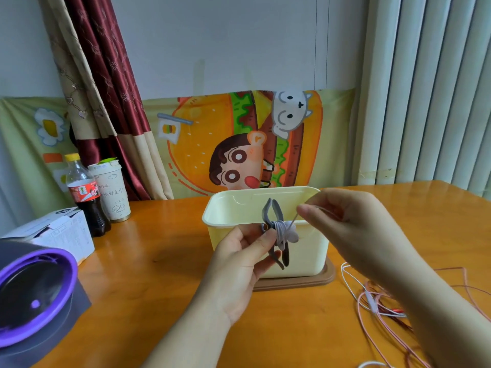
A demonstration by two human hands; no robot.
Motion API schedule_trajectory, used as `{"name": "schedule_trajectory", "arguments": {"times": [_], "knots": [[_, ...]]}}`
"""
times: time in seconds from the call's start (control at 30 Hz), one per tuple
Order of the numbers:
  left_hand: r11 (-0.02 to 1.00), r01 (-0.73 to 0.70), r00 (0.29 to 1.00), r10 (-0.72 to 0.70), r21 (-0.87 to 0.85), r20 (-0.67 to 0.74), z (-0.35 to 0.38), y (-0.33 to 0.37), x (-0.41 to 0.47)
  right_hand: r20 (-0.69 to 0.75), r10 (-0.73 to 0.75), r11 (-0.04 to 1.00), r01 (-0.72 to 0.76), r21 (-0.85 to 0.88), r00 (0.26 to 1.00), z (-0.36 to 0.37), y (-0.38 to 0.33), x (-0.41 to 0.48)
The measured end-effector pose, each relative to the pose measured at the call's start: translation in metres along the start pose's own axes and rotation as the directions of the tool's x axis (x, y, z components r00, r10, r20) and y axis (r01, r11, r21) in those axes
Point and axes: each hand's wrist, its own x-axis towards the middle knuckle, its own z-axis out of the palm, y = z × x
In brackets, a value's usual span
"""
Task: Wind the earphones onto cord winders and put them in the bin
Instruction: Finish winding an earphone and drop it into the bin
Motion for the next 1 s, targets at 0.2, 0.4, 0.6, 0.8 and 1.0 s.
{"name": "schedule_trajectory", "arguments": {"times": [0.2, 0.4, 0.6, 0.8, 1.0], "knots": [[0.974, -0.017, 0.987, -0.019, 0.224, 0.157, 0.004, 0.001, -0.006, -0.053, 0.039, 0.993, -0.033, 0.112, 0.998, -0.006, 0.008, 0.005], [0.993, -0.007, 0.973, -0.021, 0.121, 0.231, 0.01, 0.011, -0.01, 0.211, 0.272, 0.849, -0.338, 0.407, 0.939, 0.013, 0.029, 0.003], [0.979, 0.055, 0.995, -0.038, -0.196, 0.088, 0.008, 0.021, -0.008, 0.33, 0.237, 0.879, -0.347, 0.329, 0.914, 0.052, 0.029, -0.011], [0.992, 0.037, 0.983, -0.058, -0.12, -0.176, -0.004, 0.009, 0.001, 0.394, 0.026, 1.0, -0.03, 0.005, 0.919, 0.048, 0.02, -0.013], [1.0, -0.002, 0.977, -0.002, -0.019, -0.213, -0.009, 0.007, 0.003, 0.488, 0.06, 0.988, 0.016, -0.151, 0.871, 0.033, 0.011, -0.013]]}}
